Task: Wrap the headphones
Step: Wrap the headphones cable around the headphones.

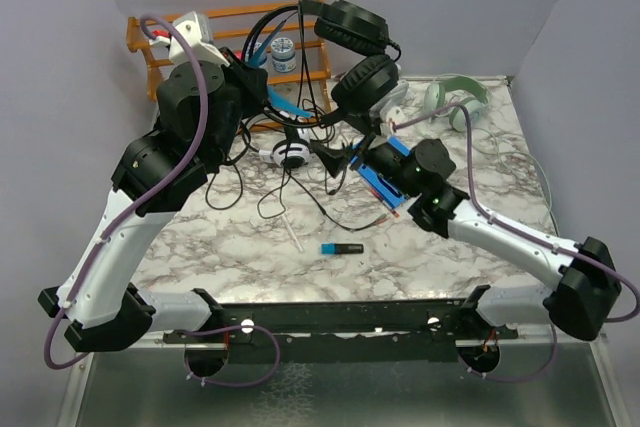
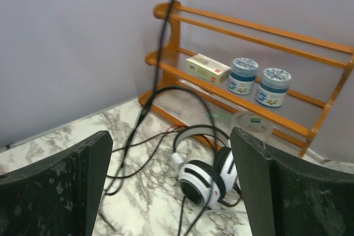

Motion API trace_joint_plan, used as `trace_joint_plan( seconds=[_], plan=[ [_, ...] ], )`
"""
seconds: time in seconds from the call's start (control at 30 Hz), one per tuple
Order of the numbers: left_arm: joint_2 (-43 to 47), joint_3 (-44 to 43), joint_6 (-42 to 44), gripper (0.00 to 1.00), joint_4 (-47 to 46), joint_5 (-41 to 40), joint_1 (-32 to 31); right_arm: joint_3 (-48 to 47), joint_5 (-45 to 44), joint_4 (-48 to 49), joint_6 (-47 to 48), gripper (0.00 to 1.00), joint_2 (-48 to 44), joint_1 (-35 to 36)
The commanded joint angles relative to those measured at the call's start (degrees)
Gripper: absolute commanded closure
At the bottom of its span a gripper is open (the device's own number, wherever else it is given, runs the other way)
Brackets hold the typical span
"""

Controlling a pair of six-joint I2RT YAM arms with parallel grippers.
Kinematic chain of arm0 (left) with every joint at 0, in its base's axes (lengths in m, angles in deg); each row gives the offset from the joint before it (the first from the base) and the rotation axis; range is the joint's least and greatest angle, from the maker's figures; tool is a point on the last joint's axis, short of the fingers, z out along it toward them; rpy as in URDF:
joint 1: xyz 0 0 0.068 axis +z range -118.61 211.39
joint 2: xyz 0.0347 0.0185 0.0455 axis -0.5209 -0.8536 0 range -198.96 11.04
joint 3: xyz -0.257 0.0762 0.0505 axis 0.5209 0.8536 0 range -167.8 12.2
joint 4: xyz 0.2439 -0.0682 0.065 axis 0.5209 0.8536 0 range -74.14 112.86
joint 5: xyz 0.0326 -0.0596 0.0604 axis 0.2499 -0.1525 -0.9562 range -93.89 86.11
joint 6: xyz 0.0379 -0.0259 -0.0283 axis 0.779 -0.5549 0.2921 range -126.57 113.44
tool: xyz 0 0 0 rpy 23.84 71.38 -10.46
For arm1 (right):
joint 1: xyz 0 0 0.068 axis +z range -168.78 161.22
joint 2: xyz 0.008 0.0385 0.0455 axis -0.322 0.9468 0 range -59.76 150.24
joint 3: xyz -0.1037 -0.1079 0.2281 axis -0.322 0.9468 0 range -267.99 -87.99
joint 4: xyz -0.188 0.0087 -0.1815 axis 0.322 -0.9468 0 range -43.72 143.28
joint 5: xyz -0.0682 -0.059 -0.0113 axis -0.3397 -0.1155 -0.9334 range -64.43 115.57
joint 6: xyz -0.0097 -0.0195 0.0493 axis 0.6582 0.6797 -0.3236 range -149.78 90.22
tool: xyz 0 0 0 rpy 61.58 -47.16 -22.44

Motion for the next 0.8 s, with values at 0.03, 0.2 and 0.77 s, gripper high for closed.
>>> trace_joint_plan(
  seconds=[0.03,0.2,0.77],
  plan=[
    [2.47,0.82,-1.19,1.0,-4.9,-2.25,0.25,-7.17,4.77,-7.12,0.22,0.1,6.62,-5.13],
    [2.98,0.83,-0.9,1.0,-4.88,-3.14,0.24,-9.71,12.5,-3.2,-0.78,0.21,11.88,-10.35],
    [-0.43,-3.11,1.06,1.0,-5.18,-6.08,0.22,-14.66,22.22,8.44,-5.88,0.9,24.05,-13.76]
  ],
)
